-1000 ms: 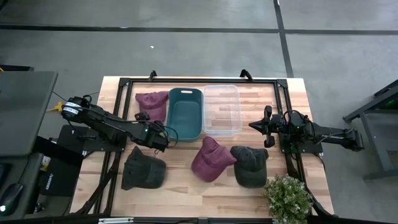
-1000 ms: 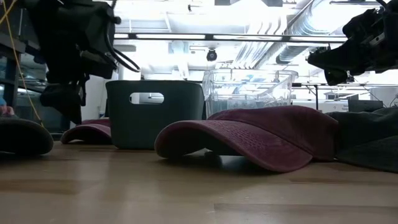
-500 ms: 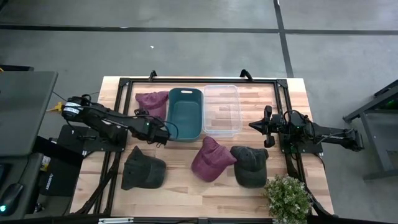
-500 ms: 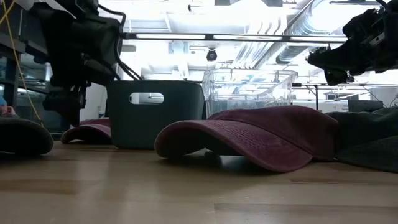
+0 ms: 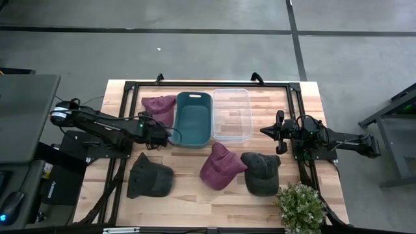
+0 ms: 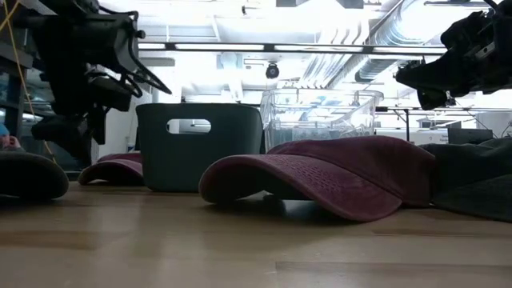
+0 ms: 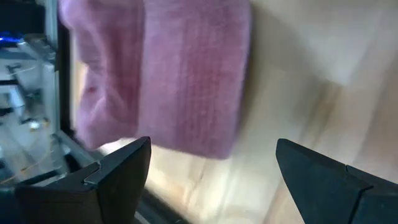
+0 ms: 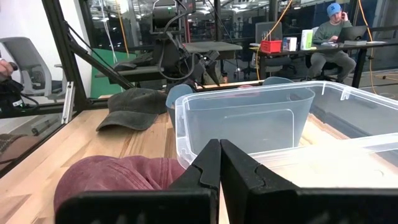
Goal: Pick & Place hat
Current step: Put the top red cap into the blue bin
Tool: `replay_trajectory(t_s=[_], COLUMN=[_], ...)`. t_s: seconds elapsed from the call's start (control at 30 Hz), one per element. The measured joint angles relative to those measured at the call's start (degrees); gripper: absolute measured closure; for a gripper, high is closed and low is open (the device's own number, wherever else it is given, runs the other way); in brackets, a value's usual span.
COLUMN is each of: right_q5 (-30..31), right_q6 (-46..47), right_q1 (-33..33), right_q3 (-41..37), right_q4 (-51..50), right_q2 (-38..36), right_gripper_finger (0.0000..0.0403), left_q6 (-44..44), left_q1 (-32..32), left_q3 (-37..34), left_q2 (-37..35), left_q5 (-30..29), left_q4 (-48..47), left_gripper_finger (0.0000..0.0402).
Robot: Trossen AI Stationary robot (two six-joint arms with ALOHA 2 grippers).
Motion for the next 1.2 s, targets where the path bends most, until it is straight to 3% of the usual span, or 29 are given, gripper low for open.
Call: replay_trajectory(t_s=[0.2, 0.67, 1.2], right_q5=[-0.01, -0.04, -0.06], right_q6=[0.02, 0.02, 0.0], right_q1=[-0.01, -0.01, 0.01], right_q3=[0.0, -0.01, -0.01], right_q4=[0.0, 0.56, 0.7], right_q2=[0.0, -0.04, -0.02], right_gripper_finger=[0.0402, 0.0402, 0.0402], left_q6=[4.47, 5.82, 6.75], left_q1=[0.0, 0.0, -3.18], left_q3=[-3.62, -11.14, -12.65], left_q2=[-3.67, -8.55, -8.68], left_q5=[5.72, 4.73, 5.35], left_q4=[3.56, 11.6, 18.22], left_gripper_finger=[0.0064, 0.0064, 0.0064])
